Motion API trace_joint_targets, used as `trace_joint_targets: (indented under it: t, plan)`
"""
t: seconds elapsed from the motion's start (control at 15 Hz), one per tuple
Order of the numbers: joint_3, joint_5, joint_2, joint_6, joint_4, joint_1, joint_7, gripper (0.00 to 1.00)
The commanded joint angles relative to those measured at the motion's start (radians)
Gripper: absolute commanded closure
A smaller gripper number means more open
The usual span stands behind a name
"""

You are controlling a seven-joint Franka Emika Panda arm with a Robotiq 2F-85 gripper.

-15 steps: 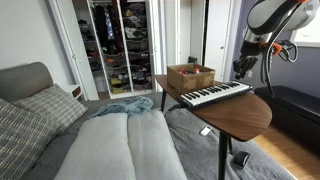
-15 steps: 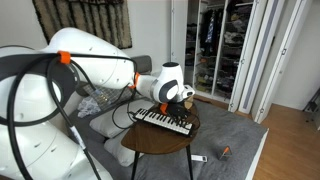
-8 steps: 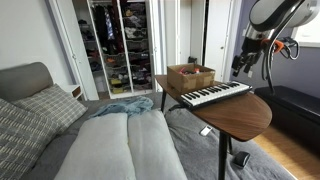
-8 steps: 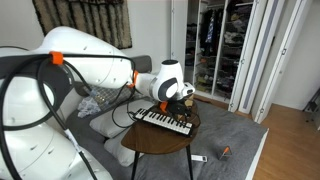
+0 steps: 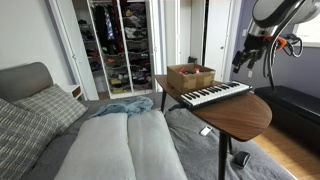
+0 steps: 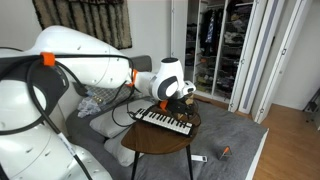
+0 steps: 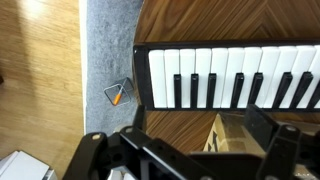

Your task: Press the key on the keyboard

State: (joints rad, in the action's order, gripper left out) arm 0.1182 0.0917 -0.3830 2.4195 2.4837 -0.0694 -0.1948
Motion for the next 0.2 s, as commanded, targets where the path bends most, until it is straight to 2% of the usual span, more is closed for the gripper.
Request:
trace_joint_targets:
  t: [0.0,0.13]
  plan:
    - [-0.002,-0.001,-0.002,-0.003,-0.002,-0.002,0.007,0.00]
    - [-0.002,-0.001,-0.004,-0.003,-0.002,-0.004,0.011,0.00]
